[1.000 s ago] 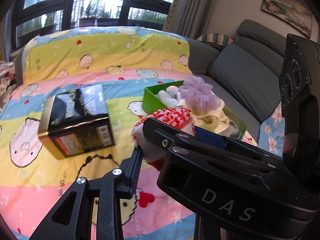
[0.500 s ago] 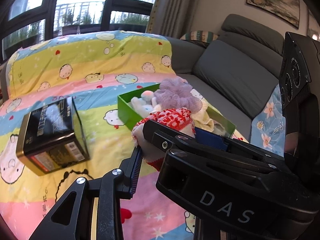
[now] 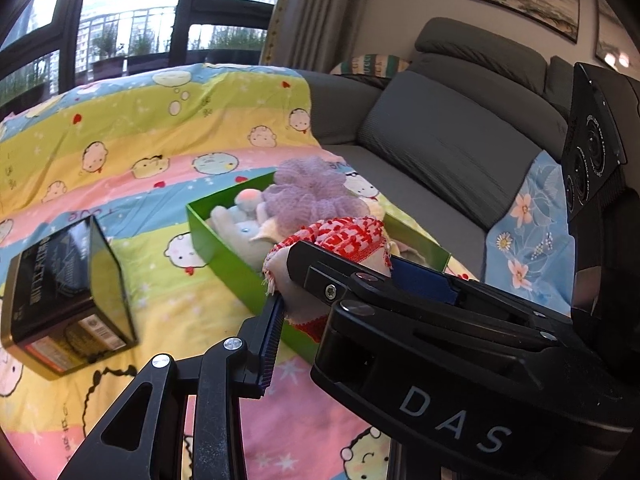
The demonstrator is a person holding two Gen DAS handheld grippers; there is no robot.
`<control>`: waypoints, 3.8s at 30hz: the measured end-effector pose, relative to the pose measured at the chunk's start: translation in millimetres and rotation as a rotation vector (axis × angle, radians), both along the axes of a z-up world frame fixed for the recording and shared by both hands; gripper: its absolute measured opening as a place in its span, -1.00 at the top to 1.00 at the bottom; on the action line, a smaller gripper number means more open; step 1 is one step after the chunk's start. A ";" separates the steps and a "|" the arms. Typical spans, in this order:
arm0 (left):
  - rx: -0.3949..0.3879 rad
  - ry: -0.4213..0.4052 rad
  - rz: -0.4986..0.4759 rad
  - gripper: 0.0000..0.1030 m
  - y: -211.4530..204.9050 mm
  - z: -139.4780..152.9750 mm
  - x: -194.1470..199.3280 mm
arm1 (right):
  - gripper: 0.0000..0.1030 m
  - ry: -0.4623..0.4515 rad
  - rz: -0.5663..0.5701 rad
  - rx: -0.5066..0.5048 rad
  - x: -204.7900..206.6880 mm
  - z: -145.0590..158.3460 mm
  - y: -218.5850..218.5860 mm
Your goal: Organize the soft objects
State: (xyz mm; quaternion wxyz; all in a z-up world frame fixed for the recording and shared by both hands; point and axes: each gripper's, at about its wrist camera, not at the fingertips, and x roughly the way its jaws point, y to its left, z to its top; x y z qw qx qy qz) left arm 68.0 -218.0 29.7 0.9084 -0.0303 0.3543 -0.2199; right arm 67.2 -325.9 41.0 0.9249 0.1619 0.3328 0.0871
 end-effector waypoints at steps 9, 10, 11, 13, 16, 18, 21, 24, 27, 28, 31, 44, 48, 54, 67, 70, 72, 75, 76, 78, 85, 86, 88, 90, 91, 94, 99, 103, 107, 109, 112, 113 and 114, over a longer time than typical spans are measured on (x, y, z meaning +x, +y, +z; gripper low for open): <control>0.010 0.039 -0.058 0.38 -19.9 -9.0 17.4 | -0.12 0.031 -0.052 -0.010 10.5 -7.6 -17.2; 0.013 0.044 -0.063 0.38 -21.5 -10.4 19.3 | -0.12 0.038 -0.057 -0.010 12.3 -9.4 -19.4; 0.017 0.051 -0.066 0.38 -23.3 -12.0 21.5 | -0.12 0.046 -0.060 -0.005 14.8 -11.7 -21.3; 0.026 0.067 -0.074 0.38 -27.5 -15.9 26.8 | -0.12 0.063 -0.067 0.004 18.8 -15.5 -25.0; 0.029 0.086 -0.087 0.38 -32.3 -20.8 33.5 | -0.12 0.080 -0.079 0.009 23.4 -19.9 -31.1; 0.036 0.099 -0.092 0.38 -34.5 -24.0 37.8 | -0.12 0.092 -0.083 0.011 26.6 -22.3 -32.6; 0.038 0.122 -0.102 0.38 -36.6 -29.1 44.3 | -0.12 0.112 -0.087 0.008 31.0 -26.9 -35.1; 0.033 0.149 -0.115 0.38 -39.0 -34.0 48.9 | -0.12 0.132 -0.099 -0.012 33.0 -29.4 -35.9; 0.045 0.164 -0.119 0.37 -43.0 -37.0 52.7 | -0.12 0.147 -0.102 -0.022 36.5 -32.1 -37.6; 0.048 0.171 -0.121 0.38 -44.3 -38.0 54.2 | -0.12 0.152 -0.103 -0.025 38.0 -32.7 -38.2; 0.052 0.189 -0.127 0.38 -47.5 -41.1 57.0 | -0.12 0.168 -0.107 -0.028 40.9 -35.5 -40.1; 0.071 0.245 -0.134 0.38 -55.8 -50.7 66.5 | -0.12 0.224 -0.108 -0.028 50.9 -46.7 -46.1; 0.079 0.256 -0.136 0.38 -57.9 -52.3 68.6 | -0.12 0.232 -0.110 -0.023 52.3 -48.1 -47.9; 0.088 0.270 -0.133 0.38 -60.5 -55.6 70.6 | -0.12 0.247 -0.112 -0.013 56.0 -51.9 -51.0; 0.109 0.280 -0.124 0.37 -63.3 -55.8 72.4 | -0.14 0.252 -0.111 -0.005 56.8 -54.1 -51.5; 0.114 0.283 -0.124 0.37 -63.4 -56.0 72.4 | -0.14 0.252 -0.111 -0.007 56.6 -54.6 -51.3; 0.116 0.283 -0.123 0.37 -63.4 -56.1 72.2 | -0.13 0.252 -0.113 -0.009 56.8 -54.8 -51.5; 0.117 0.286 -0.123 0.37 -63.3 -56.2 72.5 | -0.14 0.253 -0.114 -0.010 57.4 -55.6 -51.7; 0.118 0.288 -0.124 0.37 -63.2 -56.3 72.6 | -0.14 0.253 -0.115 -0.011 57.8 -55.6 -51.8; 0.117 0.288 -0.125 0.37 -62.7 -56.5 72.8 | -0.16 0.253 -0.119 -0.015 57.7 -55.9 -51.8; 0.123 0.289 -0.116 0.37 -63.8 -56.7 73.1 | -0.23 0.248 -0.135 -0.021 56.9 -54.9 -51.9; 0.122 0.289 -0.114 0.37 -63.6 -56.6 72.8 | -0.24 0.248 -0.136 -0.019 56.6 -54.8 -51.9; 0.124 0.287 -0.107 0.37 -63.2 -55.4 71.5 | -0.24 0.245 -0.131 -0.015 55.7 -54.0 -52.0; 0.131 0.283 -0.101 0.37 -63.4 -52.2 68.5 | -0.24 0.239 -0.124 -0.001 54.5 -52.8 -52.7; 0.134 0.279 -0.097 0.34 -63.3 -50.3 67.2 | -0.25 0.234 -0.121 0.004 53.8 -51.7 -52.8; 0.145 0.241 -0.067 0.10 -58.4 -40.7 61.9 | -0.35 0.191 -0.131 -0.006 49.5 -44.0 -51.5; 0.156 0.174 -0.054 -0.23 -47.1 -23.8 49.7 | -0.54 0.134 -0.163 -0.033 39.4 -30.0 -52.0; 0.161 0.116 -0.035 -0.41 -38.9 -10.4 38.6 | -0.64 0.088 -0.179 -0.032 32.2 -20.8 -54.7; 0.184 0.047 0.005 -0.58 -29.5 1.8 27.3 | -0.91 0.029 -0.188 -0.044 20.9 -10.3 -51.2; 0.181 0.015 0.023 -0.62 -22.4 7.0 20.6 | -0.96 0.001 -0.174 -0.050 16.1 -4.6 -47.8; 0.179 -0.018 0.053 -0.64 -14.7 12.4 12.7 | -0.99 -0.024 -0.176 -0.067 10.2 1.1 -42.1; 0.181 -0.024 0.067 -0.64 -11.7 14.3 10.0 | -0.99 -0.028 -0.175 -0.069 8.9 2.2 -40.7; 0.181 -0.027 0.075 -0.64 -10.0 15.5 7.3 | -0.99 -0.033 -0.168 -0.070 7.1 3.5 -38.3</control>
